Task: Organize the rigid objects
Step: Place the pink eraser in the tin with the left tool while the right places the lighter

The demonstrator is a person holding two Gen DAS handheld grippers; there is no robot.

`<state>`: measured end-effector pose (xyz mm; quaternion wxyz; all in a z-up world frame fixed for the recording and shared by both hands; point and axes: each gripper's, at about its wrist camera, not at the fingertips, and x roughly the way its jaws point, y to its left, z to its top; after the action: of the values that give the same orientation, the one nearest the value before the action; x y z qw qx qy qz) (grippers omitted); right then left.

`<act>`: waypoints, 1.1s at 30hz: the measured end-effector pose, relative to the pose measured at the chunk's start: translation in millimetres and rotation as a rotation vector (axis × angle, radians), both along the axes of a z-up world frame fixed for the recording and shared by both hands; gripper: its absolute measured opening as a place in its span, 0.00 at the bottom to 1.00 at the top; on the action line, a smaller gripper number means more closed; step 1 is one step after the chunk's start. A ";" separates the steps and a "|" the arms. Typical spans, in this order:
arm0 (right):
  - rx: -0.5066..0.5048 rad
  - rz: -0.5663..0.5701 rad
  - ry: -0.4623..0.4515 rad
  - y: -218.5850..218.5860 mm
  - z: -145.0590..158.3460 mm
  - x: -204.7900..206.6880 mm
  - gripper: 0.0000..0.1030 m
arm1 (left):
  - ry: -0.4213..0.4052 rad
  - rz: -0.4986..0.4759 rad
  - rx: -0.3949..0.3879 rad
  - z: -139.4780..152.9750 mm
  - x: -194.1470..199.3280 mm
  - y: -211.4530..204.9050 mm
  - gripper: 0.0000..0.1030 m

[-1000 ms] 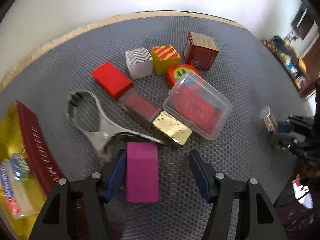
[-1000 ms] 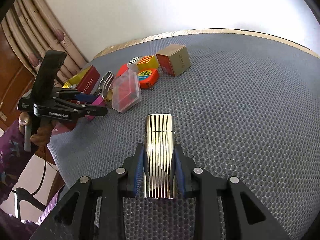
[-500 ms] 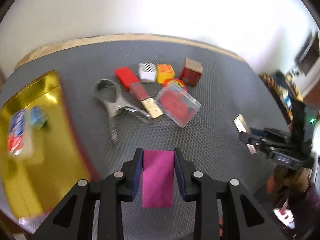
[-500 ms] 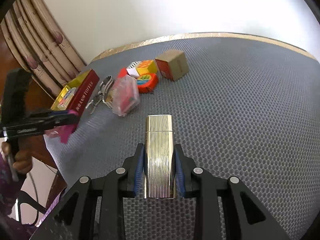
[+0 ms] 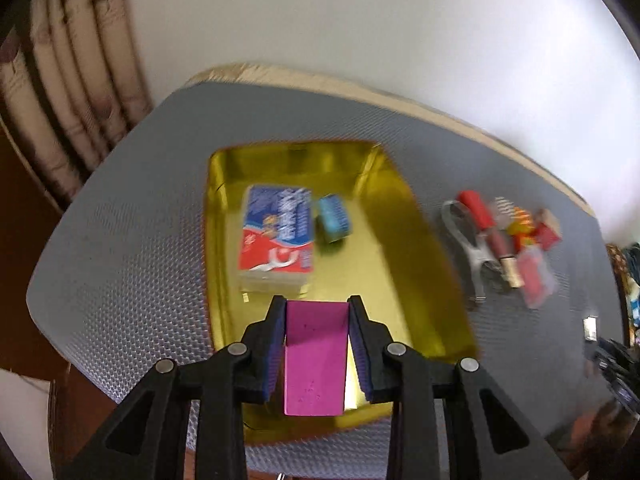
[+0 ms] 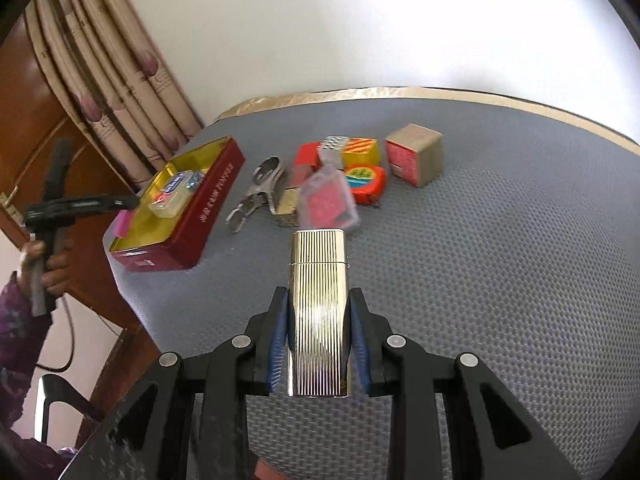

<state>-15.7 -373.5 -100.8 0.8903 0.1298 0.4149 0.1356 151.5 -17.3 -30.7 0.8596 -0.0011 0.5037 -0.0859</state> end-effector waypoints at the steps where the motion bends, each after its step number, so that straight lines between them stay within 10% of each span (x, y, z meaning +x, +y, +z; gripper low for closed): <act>1: -0.003 0.007 -0.003 3.7 2.7 0.7 0.26 | 0.005 0.009 0.008 -6.5 2.2 1.9 0.30; 11: 0.013 0.126 -0.044 62.7 35.0 27.1 0.26 | 0.012 0.041 0.007 -40.8 11.7 -8.5 0.30; 19: 0.114 0.284 -0.061 141.2 61.7 82.6 0.26 | -0.113 0.154 0.088 0.7 -30.1 -4.6 0.42; 23: 0.134 0.346 -0.011 186.9 54.5 116.2 0.26 | -0.170 0.212 0.088 17.5 -67.0 7.2 0.58; 33: 0.047 0.301 0.161 244.7 6.4 177.4 0.26 | -0.182 0.174 0.116 7.8 -80.1 10.1 0.59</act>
<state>161.7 -128.9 -94.3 0.8205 0.0972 0.4964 0.2663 71.3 -7.1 -22.9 0.9046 0.0128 0.4256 0.0183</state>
